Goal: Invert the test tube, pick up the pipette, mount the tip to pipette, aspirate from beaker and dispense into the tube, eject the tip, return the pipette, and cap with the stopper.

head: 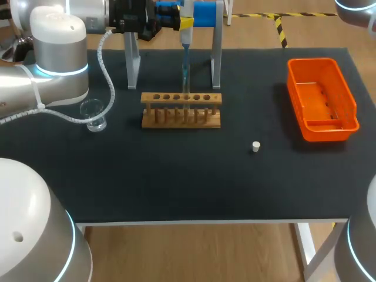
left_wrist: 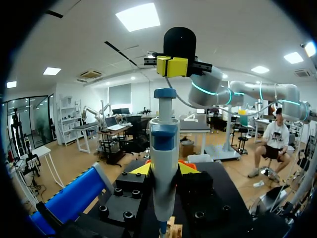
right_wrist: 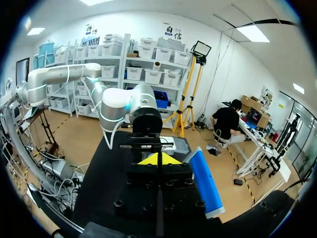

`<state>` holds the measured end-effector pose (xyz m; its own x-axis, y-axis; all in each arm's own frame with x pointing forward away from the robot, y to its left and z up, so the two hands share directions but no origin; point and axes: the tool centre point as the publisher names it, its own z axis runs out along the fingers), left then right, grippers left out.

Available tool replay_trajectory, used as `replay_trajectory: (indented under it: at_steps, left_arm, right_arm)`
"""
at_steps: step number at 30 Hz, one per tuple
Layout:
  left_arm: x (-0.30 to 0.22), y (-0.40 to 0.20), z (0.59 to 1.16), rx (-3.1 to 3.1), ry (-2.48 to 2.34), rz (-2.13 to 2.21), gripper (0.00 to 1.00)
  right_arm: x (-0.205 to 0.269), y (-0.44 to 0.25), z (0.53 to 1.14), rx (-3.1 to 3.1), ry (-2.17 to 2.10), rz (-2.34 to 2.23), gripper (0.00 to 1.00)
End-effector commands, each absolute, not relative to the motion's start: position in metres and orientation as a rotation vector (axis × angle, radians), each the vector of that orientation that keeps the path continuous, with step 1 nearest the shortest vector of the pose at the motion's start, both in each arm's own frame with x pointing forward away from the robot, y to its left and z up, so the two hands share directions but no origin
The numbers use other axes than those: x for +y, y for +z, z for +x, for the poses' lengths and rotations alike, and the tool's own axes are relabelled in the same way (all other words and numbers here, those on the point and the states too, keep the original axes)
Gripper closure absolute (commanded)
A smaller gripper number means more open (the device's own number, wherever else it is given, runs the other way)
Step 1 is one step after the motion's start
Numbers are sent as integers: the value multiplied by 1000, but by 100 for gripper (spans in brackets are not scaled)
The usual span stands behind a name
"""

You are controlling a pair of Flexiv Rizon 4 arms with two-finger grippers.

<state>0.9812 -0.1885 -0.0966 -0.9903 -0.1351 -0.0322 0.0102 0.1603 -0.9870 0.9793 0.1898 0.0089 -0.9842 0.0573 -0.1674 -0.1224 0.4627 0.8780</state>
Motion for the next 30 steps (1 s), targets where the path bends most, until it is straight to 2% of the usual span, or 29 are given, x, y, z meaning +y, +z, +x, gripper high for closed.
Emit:
replay_trajectory:
  at_steps: [1, 9, 30]
  left_arm:
    - [-188, -96, 982, 2306, -1961, -123, 100]
    - [-188, -96, 982, 2306, -1961, -123, 100]
    - [-188, -96, 982, 2306, -1961, -123, 100]
  right_arm:
    - [189, 10, 977, 2525, 1574, -86, 100]
    - [197, 12, 977, 2520, 1695, -148, 100]
    - [220, 6, 982, 2624, 1691, -76, 100]
